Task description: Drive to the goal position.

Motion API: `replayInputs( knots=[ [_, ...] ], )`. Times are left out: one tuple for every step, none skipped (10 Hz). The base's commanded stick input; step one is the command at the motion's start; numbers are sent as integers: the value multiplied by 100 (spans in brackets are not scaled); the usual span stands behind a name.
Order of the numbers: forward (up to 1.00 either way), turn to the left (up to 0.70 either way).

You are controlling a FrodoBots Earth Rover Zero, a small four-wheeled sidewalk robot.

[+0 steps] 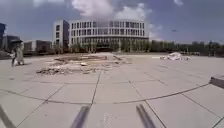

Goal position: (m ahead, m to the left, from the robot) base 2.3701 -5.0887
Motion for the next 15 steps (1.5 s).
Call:
replayInputs(
  knots=[
    [70, 0],
    [70, 0],
    [70, 0],
    [70, -15],
    [70, -35],
    [70, -35],
    [70, -35],
    [70, -35],
    [70, -35],
    [70, -35],
    [70, -35],
    [70, -35],
    [70, -35],
    [70, -35],
    [70, -35]
  ],
)
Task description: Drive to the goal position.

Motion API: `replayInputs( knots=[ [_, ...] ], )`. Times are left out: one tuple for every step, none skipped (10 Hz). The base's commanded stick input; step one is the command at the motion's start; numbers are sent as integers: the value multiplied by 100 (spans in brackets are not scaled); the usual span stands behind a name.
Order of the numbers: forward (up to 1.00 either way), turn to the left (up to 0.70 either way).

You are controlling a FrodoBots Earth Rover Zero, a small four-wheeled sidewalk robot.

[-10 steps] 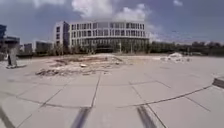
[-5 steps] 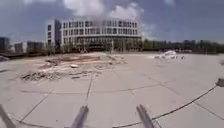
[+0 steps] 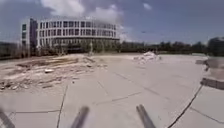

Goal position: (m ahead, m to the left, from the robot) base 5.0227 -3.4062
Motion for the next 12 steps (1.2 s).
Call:
replayInputs(
  knots=[
    [70, -35],
    [70, -35],
    [70, -35],
    [70, -35],
    [70, -35],
    [70, -35],
    [70, -17],
    [70, 0],
    [70, 0],
    [70, 0],
    [70, 0],
    [70, 0]
  ],
)
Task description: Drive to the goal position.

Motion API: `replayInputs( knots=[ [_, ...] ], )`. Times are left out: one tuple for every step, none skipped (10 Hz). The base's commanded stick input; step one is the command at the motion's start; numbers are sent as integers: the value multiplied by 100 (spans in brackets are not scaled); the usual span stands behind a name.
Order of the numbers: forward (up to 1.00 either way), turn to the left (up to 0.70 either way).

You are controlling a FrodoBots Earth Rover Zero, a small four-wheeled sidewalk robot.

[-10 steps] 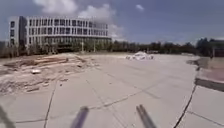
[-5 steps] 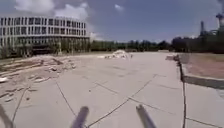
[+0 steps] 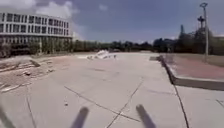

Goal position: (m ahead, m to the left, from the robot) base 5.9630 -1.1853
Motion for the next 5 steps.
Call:
replayInputs(
  knots=[
    [70, 0],
    [70, 0],
    [70, -3],
    [70, -26],
    [70, -35]
  ],
)
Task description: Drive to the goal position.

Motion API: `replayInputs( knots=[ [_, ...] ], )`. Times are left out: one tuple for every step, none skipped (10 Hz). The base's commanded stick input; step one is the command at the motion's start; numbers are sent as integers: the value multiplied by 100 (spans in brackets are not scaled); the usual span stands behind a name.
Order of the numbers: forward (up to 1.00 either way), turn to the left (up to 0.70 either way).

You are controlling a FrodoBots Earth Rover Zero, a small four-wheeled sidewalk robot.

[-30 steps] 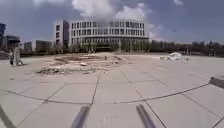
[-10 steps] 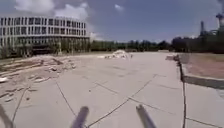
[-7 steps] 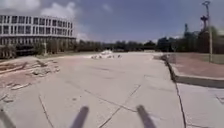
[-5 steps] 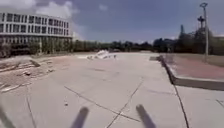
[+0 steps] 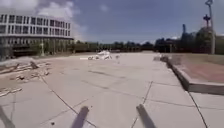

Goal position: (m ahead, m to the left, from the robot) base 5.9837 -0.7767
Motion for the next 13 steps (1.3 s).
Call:
replayInputs(
  knots=[
    [70, -35],
    [70, -35],
    [70, -35],
    [70, -35],
    [70, -35],
    [70, 0],
    [70, 0],
    [70, 0],
    [70, 0],
    [70, 0],
    [70, 0],
    [70, 0],
    [70, 0]
  ],
)
